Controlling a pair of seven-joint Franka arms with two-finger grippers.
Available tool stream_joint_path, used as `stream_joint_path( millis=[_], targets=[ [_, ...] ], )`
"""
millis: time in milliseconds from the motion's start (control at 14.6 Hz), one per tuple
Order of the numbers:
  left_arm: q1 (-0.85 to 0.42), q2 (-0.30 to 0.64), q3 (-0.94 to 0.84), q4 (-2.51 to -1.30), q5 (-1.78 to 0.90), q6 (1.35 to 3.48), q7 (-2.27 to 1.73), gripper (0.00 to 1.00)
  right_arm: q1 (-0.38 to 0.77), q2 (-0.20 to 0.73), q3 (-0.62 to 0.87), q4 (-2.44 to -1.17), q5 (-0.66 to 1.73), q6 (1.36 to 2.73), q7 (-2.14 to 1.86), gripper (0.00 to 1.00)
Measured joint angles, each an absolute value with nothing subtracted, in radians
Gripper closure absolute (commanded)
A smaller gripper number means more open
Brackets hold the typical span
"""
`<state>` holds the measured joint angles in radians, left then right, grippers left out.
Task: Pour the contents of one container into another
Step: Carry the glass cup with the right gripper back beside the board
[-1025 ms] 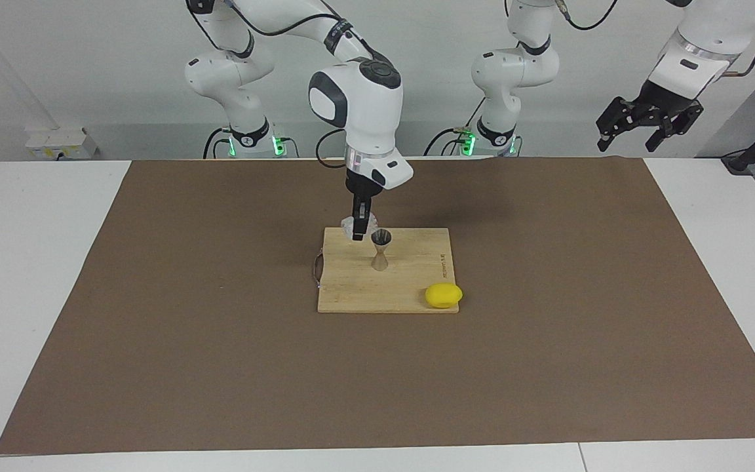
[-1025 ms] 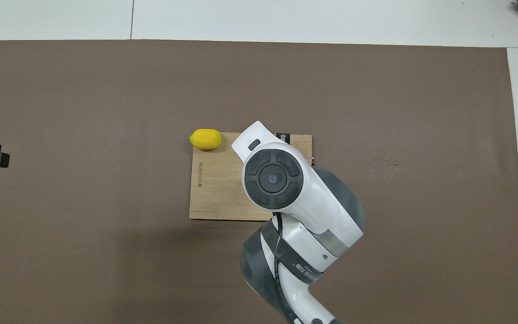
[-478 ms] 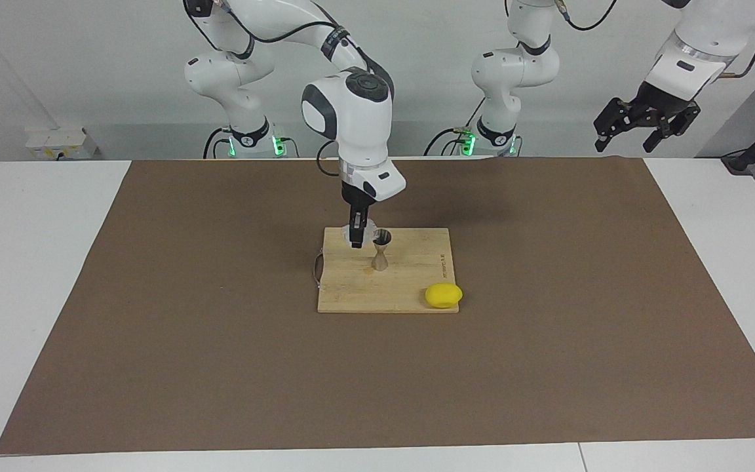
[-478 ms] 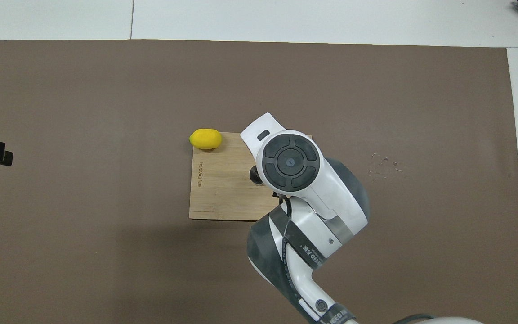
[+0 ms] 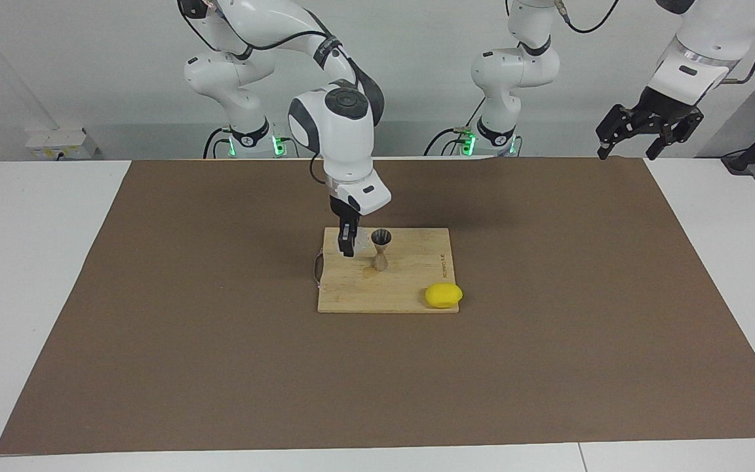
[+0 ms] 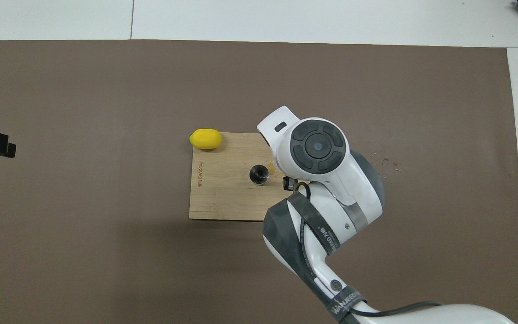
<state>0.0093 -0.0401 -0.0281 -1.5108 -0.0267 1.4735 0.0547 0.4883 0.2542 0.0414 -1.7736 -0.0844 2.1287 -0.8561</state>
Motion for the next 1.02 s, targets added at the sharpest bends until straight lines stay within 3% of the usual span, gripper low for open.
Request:
stream_joint_path(
  millis=[683, 1025],
  targets=[
    [0.002, -0.040, -0.032, -1.530, -0.027, 1.451, 0.052, 0.00, 0.294, 0.254, 0.039, -1.900, 0.208, 2.295, -1.231, 1.00],
    [-0.006, -0.040, -0.038, -1.530, -0.027, 1.452, 0.052, 0.00, 0.132, 0.234, 0.037, -2.010, 0.483, 2.337, -1.638, 1.00]
  ],
)
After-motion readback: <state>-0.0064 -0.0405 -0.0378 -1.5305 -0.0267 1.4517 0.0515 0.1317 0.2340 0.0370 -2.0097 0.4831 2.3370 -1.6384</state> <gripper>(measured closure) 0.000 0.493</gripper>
